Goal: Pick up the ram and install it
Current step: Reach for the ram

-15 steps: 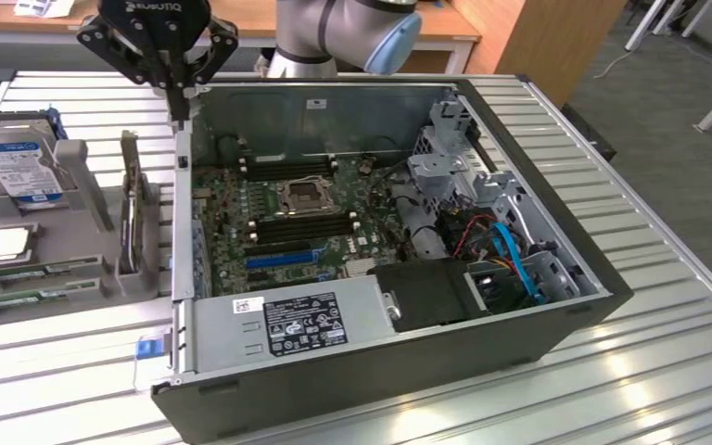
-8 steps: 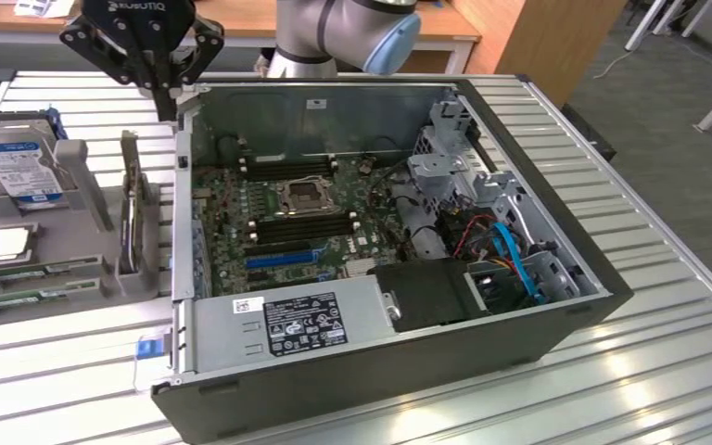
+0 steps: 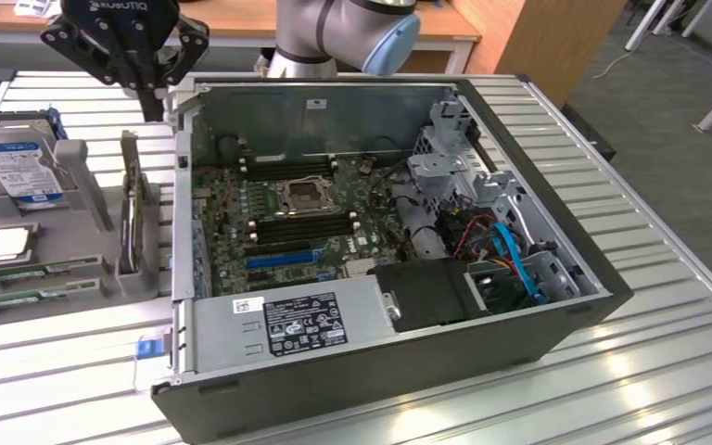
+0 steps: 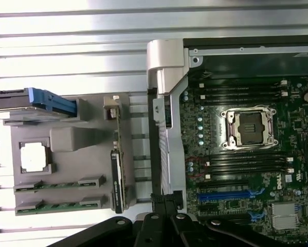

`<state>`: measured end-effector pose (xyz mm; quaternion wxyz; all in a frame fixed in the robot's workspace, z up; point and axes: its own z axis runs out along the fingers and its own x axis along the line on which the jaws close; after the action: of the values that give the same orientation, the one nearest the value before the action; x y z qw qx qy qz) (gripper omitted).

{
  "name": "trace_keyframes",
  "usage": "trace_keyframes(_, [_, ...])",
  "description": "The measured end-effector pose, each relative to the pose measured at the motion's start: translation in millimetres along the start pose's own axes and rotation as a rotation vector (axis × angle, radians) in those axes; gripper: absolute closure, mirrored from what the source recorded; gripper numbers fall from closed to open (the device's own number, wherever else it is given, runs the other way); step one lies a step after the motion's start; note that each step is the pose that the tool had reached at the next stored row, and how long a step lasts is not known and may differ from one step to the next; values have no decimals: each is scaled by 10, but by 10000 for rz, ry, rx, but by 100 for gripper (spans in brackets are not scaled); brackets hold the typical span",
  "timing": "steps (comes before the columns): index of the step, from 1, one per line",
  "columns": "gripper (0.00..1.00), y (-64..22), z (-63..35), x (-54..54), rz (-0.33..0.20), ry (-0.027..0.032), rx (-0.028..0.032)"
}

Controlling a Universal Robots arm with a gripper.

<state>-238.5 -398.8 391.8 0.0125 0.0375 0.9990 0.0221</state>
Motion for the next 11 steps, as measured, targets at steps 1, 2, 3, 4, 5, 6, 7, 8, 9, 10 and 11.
trace_keyframes(1, [90,-1,0,17,-1,1,1])
trace_keyframes(2, [90,-3,0,33,-1,0,0])
trace_keyframes(3, [90,-4,-1,50,-1,1,1])
trace_keyframes(4, [90,-5,-1,67,-2,0,1])
trace_keyframes(5, [90,-7,-1,85,-1,1,1])
trace_keyframes(6, [90,-8,-1,104,-2,1,1])
trace_keyframes(7, [90,-9,-1,122,-2,1,1])
trace_keyframes(8, [90,-11,-2,140,-1,1,1])
trace_keyframes(9, [90,-12,-1,159,-1,1,1])
trace_keyframes(10, [90,-14,-1,178,-1,1,1])
trace_keyframes(11, [90,-15,-1,198,-1,0,0])
